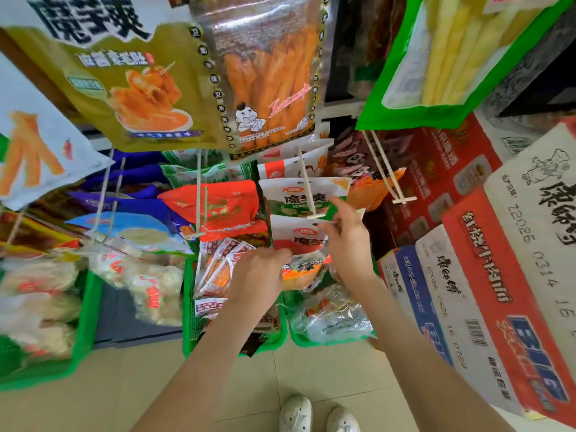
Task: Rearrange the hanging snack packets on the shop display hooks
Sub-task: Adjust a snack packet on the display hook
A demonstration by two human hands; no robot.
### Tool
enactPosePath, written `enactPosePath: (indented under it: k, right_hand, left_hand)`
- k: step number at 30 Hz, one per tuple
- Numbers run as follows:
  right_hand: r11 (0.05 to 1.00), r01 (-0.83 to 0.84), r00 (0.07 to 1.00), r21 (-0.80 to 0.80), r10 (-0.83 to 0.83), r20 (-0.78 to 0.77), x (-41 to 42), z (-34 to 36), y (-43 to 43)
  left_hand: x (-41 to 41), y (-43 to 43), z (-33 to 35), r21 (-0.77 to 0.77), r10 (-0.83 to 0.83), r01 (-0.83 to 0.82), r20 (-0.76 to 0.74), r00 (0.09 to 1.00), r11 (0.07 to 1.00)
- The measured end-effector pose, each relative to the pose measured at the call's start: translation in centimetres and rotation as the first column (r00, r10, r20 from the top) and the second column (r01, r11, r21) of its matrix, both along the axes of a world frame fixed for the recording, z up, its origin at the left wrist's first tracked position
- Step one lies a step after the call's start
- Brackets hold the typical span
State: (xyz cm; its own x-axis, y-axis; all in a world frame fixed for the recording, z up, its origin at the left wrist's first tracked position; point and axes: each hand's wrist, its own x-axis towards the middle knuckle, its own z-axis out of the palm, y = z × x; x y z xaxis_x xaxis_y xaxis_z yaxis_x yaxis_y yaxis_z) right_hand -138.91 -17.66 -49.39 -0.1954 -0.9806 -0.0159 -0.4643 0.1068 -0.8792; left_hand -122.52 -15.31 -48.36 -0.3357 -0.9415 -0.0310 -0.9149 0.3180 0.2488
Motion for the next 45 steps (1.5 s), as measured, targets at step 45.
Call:
enactPosePath:
  k: [45]
  right_hand:
    - [0.982, 0.140, 0.944, -0.126, -0.171, -0.283, -11.8, 0.5, 0.5]
  left_hand:
    - [-6.3, -2.4, -2.9, -0.214, -0.047, -0.002, -0.225, 0.973, 0.977]
